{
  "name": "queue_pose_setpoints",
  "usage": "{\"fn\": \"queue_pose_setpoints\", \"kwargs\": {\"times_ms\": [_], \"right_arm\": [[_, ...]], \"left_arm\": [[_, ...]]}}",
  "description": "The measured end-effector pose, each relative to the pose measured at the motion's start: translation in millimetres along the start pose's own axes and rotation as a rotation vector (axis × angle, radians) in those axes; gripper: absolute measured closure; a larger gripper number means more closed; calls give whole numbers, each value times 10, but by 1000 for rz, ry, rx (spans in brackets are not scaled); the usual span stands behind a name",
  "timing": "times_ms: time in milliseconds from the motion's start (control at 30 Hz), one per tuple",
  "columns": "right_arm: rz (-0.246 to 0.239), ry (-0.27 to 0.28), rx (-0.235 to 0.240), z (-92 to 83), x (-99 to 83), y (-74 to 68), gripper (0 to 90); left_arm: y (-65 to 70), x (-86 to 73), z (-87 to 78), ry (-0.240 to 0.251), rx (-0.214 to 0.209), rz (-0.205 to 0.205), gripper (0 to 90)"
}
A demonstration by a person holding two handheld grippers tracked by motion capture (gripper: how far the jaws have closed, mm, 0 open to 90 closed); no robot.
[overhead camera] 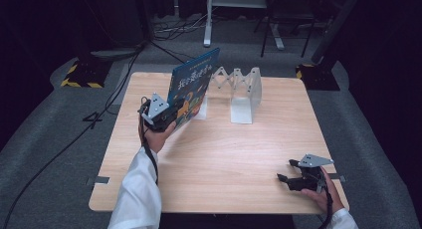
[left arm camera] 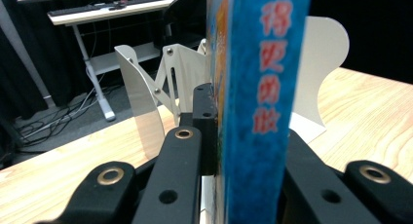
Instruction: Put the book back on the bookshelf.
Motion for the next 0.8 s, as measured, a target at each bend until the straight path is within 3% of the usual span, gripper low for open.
{"fn": "queue_pose_setpoints", "kwargs": {"times_ms": [100,333,533,700,800], "right_arm": [[-1,-1,1,1,0,0,214],[0,-1,4,1,1,1,213],[-2,-2,3,2,0,0,212],[-2,-2,3,3,1,0,212],[-1,-2,3,3,1,0,212]], "left_arm": [[6,-60,51,-18,4,-5,829],[-33,-97,109,-5,13,-44,829],[-46,-165,188,11,30,-100,829],[-19,-175,260,10,40,-94,829],[-37,-191,321,10,63,-115,828]]}}
Point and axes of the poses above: each handheld gripper's, and its own axes: z roughly forward along the jaws, x roughly out of its top, y roughly to its right, the point moved 7 cm from there along z, roughly forward along the jaws, and after that the axes turned 11 degrees about z, right-handed, at the moved point
